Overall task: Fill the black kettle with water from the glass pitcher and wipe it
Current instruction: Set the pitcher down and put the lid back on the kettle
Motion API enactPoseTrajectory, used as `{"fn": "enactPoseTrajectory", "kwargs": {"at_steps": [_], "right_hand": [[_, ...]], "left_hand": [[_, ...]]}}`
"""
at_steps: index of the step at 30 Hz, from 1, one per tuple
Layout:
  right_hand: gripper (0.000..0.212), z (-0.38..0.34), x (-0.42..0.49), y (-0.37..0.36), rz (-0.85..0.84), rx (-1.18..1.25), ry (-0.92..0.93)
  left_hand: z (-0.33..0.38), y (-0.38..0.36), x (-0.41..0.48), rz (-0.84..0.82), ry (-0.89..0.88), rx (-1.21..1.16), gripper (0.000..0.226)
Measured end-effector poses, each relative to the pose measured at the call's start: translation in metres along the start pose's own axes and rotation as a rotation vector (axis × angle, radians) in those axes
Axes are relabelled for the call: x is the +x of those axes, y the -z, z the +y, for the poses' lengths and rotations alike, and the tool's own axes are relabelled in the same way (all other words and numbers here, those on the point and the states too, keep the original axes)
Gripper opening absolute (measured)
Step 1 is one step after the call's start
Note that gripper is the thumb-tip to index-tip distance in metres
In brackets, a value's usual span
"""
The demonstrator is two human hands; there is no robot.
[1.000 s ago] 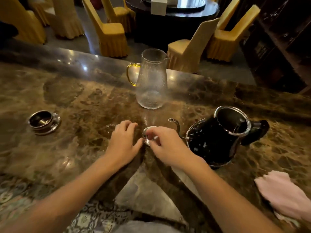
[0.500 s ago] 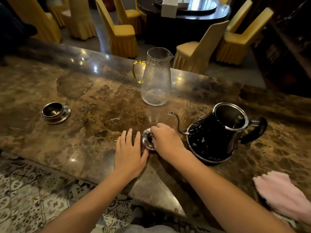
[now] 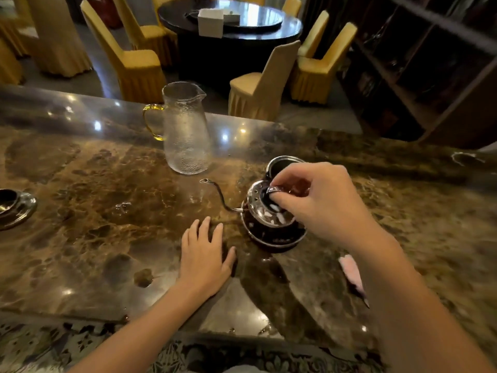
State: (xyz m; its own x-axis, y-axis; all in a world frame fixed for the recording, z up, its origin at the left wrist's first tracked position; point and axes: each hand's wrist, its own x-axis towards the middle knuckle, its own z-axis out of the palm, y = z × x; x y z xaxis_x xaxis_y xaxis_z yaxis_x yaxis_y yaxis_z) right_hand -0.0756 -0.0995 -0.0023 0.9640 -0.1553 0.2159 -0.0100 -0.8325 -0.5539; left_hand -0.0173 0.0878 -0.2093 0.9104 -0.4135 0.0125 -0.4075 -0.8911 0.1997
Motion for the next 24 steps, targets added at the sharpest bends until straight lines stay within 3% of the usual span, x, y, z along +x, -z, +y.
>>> {"fn": "enactPoseTrajectory", "kwargs": {"at_steps": [4,9,24], "right_hand": [[0.012,0.016,0.012,0.028,0.121,-0.071,-0.027],[0.013,0.031,0.040,0.040,0.150,-0.129,-0.064],[0.018,0.039,0.067,0.009,-0.068,-0.126,-0.035]], "left_hand": [[0.017,-0.006,0.001,-0.002,0.001,0.019,0.069],[0.025,-0.008,0.000,0.031,0.005,0.008,0.072],[0.024,-0.014,-0.003,0.081,0.000,0.026,0.068]]}}
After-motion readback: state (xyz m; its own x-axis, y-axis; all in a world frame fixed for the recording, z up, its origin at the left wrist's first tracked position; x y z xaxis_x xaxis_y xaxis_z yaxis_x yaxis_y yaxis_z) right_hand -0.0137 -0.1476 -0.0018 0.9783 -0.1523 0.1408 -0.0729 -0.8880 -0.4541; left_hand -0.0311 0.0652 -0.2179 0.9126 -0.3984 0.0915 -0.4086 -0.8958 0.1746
